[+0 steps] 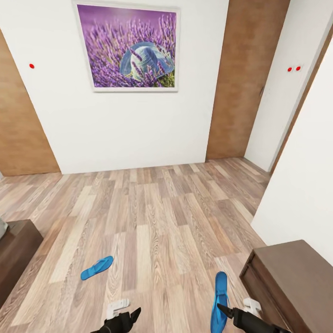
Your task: In the bedroom, move the book from the bed onto either nightstand, and place the two sandals side by side next to the bed.
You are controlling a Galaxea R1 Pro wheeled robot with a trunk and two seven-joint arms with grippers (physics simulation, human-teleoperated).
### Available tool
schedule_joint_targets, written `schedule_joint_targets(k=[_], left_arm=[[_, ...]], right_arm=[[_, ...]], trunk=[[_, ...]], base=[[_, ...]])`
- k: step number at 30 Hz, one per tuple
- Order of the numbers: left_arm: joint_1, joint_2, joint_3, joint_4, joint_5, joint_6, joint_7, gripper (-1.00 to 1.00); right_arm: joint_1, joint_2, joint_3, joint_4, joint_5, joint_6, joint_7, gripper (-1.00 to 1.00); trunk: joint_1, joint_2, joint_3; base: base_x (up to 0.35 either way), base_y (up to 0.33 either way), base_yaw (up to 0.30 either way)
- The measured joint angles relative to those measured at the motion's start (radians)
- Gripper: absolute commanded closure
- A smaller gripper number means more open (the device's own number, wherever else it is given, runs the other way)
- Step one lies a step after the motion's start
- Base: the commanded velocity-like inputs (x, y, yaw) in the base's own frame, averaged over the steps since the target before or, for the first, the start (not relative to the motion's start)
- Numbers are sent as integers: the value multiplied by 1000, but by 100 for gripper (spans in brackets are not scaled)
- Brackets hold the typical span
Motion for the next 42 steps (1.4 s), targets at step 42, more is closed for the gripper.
schedule_joint_targets(k=[42], left_arm=[[0, 1, 0, 0, 1, 0, -3, -100]], right_arm=[[0, 0, 0, 0, 0, 0, 0, 100]], trunk=[[0, 0, 0]], base=[[324, -52, 0]])
